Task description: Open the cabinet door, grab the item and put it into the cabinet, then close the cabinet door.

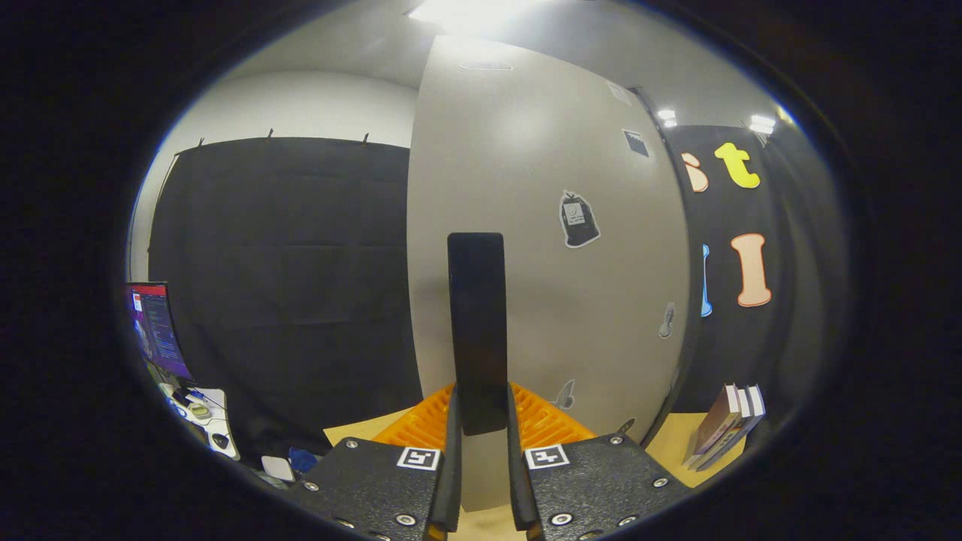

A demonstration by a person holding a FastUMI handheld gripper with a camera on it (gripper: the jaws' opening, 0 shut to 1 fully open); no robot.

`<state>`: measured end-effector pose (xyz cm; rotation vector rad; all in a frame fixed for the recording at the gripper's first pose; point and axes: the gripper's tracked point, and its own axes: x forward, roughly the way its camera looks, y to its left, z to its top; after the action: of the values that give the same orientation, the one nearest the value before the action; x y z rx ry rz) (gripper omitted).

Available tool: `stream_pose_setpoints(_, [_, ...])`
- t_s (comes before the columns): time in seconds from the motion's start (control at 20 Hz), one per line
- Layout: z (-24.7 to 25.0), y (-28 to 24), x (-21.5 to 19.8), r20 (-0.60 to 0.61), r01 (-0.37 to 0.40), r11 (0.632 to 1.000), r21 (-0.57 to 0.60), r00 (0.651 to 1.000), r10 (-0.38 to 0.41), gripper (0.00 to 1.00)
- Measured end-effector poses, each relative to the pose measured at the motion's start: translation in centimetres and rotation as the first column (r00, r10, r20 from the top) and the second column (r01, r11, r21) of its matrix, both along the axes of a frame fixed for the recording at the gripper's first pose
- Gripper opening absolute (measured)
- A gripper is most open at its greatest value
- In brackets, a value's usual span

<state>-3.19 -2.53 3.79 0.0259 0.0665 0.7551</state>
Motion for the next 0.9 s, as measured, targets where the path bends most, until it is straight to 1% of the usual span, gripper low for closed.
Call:
stream_pose_setpoints(0.35, [0.1,-4.6,-1.0,0.001,0.098,0.995,-0.008,0.995,-0.098,0.27])
stream_pose_setpoints(0.5, [-0.1,-6.7,-1.3,-0.006,0.152,0.988,-0.006,0.988,-0.152,0.26])
stream_pose_setpoints(0.7, [0.0,-10.1,-1.6,-0.005,0.242,0.970,-0.018,0.970,-0.243,0.25])
stream_pose_setpoints(0.9, [0.1,-13.3,-1.5,-0.038,0.318,0.948,0.012,0.947,-0.318,0.26])
